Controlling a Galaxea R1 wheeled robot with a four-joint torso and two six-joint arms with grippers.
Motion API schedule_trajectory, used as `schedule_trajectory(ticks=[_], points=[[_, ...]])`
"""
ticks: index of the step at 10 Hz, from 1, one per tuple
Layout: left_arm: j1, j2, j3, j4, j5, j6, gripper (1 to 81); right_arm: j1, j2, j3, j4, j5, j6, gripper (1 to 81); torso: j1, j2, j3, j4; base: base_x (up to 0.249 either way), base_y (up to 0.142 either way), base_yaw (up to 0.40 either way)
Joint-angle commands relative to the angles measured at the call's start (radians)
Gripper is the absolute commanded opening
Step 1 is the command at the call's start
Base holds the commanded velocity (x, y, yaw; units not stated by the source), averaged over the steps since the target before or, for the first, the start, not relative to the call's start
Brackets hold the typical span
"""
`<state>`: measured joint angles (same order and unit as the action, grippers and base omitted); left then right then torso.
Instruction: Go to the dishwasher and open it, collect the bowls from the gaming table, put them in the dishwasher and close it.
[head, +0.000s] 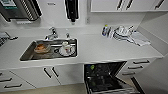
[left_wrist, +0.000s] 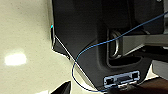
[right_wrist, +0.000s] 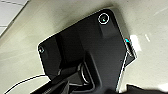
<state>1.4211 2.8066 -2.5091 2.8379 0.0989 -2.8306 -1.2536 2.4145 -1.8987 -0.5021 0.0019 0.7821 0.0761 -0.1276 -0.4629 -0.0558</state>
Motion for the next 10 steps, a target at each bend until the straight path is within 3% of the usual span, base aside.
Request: schedule_trajectory(ticks=[1, 10], points=[[0.005, -0.016, 0.001, 0.042, 0.047, -0.049, 81.1, -0.056, 0.054, -0.114, -0.055, 0.023, -0.003, 81.1, 0.060, -0.094, 0.000, 0.000, 0.000, 0.000, 0.000], [0.005, -0.015, 0.001, 0.042, 0.079, -0.049, 81.1, -0.093, 0.157, -0.221, -0.078, 0.023, -0.003, 81.1, 0.274, -0.439, 0.002, 0.000, 0.000, 0.000, 0.000]])
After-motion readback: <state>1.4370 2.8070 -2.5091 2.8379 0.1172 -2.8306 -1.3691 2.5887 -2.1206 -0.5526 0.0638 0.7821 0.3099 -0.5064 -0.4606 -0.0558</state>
